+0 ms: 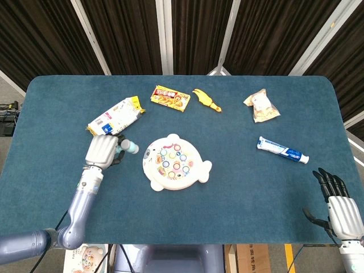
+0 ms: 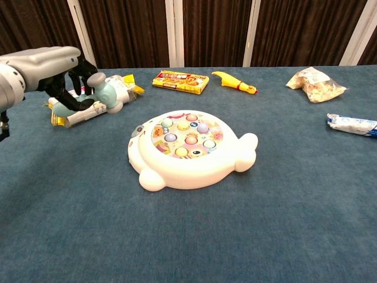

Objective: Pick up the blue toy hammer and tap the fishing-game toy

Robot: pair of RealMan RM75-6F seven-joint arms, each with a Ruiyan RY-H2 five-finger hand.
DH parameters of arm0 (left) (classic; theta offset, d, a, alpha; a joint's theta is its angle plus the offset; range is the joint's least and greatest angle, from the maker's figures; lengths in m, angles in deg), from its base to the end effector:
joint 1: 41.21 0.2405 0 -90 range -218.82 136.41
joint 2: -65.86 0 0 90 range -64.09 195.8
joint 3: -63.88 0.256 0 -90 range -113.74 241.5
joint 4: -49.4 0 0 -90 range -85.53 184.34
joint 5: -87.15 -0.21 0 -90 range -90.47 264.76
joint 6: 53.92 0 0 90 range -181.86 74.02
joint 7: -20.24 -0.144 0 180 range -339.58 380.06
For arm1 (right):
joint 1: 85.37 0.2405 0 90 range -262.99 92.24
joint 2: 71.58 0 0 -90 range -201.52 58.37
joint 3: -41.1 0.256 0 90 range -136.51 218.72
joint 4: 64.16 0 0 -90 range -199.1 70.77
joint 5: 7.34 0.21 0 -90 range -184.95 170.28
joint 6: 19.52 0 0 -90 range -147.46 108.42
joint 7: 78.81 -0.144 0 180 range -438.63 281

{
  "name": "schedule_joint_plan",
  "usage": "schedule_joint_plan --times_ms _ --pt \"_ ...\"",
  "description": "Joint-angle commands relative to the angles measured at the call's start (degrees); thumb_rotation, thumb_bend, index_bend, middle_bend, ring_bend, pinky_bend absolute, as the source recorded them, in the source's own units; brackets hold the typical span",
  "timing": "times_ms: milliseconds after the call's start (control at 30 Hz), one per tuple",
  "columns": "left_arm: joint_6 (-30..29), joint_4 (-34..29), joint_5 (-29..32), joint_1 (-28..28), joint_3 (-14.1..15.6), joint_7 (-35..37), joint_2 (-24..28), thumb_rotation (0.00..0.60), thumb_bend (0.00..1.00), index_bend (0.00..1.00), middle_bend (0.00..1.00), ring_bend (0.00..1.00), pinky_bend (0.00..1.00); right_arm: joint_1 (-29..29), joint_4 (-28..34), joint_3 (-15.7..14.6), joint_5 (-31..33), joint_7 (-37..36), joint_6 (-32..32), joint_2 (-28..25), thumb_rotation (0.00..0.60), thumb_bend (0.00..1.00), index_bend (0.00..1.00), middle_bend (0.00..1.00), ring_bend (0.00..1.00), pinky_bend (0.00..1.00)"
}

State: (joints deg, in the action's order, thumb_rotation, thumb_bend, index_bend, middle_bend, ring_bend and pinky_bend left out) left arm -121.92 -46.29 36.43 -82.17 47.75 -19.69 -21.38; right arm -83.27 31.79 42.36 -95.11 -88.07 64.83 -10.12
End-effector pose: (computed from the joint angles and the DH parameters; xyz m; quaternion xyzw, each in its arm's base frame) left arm -0.1308 0.3447 0.0242 -0.6801 -0.3625 -0.3608 0.5252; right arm -0.3090 -0.1595 0.1608 0.5640 -0.4585 0.4189 0.5442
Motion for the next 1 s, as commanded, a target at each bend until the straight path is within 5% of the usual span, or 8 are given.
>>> schedule_joint_plan --times_ms 33,367,700,1000 --pt "1.29 -1.33 3.25 -3.14 -2.21 -3.45 0.29 0.600 0.66 0.63 0.59 0.41 0.51 0.03 0.07 0.03 0.22 -0.15 -0.17 0.04 0.600 0.26 0.00 0.00 0.00 0.00" --pt "5.31 0.07 15.06 -14.86 -6.17 -14.36 -1.97 0.600 0.66 0.63 0.60 0.41 0.52 0.42 0.25 0.47 1.84 -0.59 -1.46 0.15 0.600 0.26 0.00 0.00 0.00 0.00" --pt "6.94 2.97 22.48 -21.18 -4.00 -18.90 -3.10 0.600 0.66 0.63 0.60 0.41 0.52 0.60 0.15 0.80 2.88 -1.12 -2.20 0.02 0.600 0.26 0.00 0.00 0.00 0.00" --pt "6.41 2.99 23.13 -22.18 -1.59 -17.39 -2.49 0.600 0.66 0.63 0.60 0.41 0.52 0.57 0.26 0.78 2.79 -0.96 -2.16 0.03 0.600 0.26 0.00 0.00 0.00 0.00"
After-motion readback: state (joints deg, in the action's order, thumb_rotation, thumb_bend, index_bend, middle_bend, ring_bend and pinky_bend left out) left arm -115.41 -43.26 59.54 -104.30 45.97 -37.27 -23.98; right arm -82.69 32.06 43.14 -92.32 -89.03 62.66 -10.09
